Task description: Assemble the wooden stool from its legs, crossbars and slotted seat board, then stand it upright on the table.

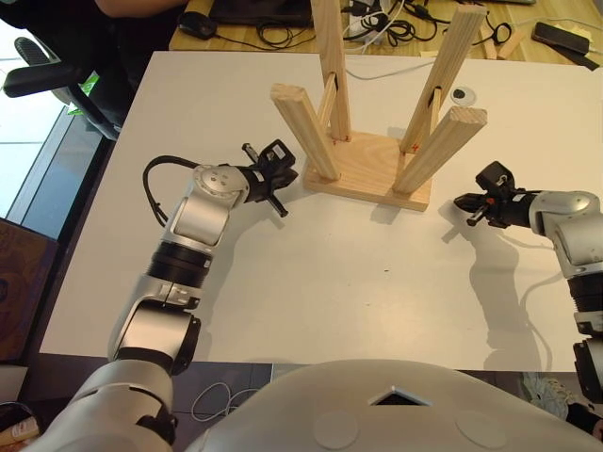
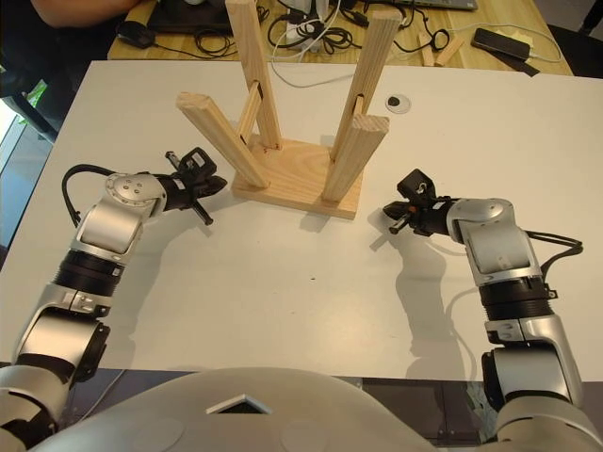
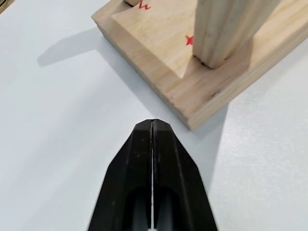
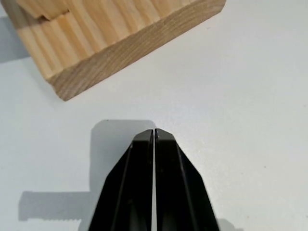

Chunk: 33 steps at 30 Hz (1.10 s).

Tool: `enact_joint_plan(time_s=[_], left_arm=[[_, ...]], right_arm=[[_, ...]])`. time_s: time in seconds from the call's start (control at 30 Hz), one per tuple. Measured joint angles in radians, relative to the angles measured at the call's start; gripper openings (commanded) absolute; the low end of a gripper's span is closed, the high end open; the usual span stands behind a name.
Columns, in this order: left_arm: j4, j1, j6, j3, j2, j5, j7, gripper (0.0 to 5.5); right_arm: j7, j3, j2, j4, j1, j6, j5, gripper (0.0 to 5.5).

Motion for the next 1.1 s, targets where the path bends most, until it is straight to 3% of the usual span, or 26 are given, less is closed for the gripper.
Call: enact_joint_plan(time_s=[0.67, 1.1], left_arm=[[0.0, 0.004, -0.014, -0.056, -0.009, 0.045, -0.073, 0.0], [0.0, 0.011, -0.02, -0.041, -0.014, 0.038, -0.094, 0.0]], right_arm=[[0.04, 0.074, 0.068, 0.049, -0.091, 0.035, -0.029, 0.07], [0.064, 0.042, 0.101, 0.101, -0.133, 0.115, -0.006, 0.07]])
